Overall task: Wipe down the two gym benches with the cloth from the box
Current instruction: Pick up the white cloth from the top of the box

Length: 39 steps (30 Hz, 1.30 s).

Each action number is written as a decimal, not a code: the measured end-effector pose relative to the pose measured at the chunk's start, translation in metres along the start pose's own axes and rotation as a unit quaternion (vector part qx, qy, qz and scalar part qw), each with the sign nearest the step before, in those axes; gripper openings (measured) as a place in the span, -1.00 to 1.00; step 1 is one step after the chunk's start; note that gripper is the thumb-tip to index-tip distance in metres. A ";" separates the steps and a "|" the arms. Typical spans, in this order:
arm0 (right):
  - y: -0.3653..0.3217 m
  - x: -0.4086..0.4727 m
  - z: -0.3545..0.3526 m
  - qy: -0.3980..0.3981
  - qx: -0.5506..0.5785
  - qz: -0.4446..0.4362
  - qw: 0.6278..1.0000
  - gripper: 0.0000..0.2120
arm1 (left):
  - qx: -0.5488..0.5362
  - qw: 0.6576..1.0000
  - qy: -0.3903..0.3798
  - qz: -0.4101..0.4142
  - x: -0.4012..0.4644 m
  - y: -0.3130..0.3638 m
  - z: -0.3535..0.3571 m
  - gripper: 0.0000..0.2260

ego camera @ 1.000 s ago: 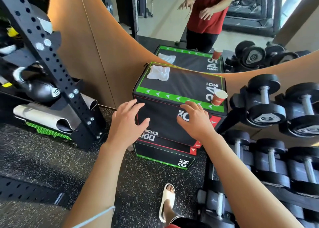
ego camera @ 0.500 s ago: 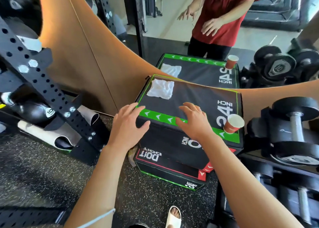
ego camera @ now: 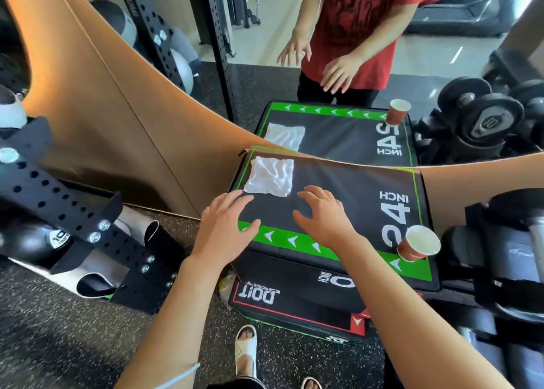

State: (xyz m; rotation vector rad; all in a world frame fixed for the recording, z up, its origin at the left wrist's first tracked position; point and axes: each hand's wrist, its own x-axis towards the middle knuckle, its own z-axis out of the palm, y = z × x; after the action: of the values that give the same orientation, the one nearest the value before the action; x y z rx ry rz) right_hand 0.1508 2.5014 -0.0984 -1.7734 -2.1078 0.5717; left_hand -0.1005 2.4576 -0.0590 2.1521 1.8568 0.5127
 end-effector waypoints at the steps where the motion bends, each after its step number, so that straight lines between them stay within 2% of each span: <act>1: -0.001 0.010 0.003 0.000 -0.003 0.003 1.000 -0.49 | 0.002 1.000 -0.006 0.006 0.010 -0.007 0.002 -0.50; 8: -0.019 0.081 0.036 -0.013 -0.026 0.031 0.999 -0.49 | 0.012 0.998 -0.047 0.050 0.082 -0.060 0.013 -0.49; 18: -0.023 0.157 0.093 -0.082 -0.080 0.083 0.990 -0.56 | 0.017 0.989 -0.107 0.102 0.139 -0.124 0.035 -0.47; 21: -0.022 0.157 0.108 -0.101 -0.096 0.105 0.985 -0.58 | 0.016 0.985 -0.124 0.120 0.146 -0.135 0.040 -0.47; 31: -0.019 0.143 0.120 -0.069 -0.093 0.112 0.987 -0.63 | 0.009 0.974 -0.156 0.165 0.163 -0.128 0.066 -0.49; 39: 0.002 0.079 0.117 -0.049 -0.093 0.110 0.988 -0.62 | 0.006 0.965 -0.184 0.187 0.155 -0.096 0.097 -0.49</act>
State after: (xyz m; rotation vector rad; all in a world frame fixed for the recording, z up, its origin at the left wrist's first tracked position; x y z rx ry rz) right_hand 0.0812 2.5684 -0.2016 -2.1402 -2.1038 0.5437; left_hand -0.1264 2.6288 -0.1706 2.4174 1.2697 0.1505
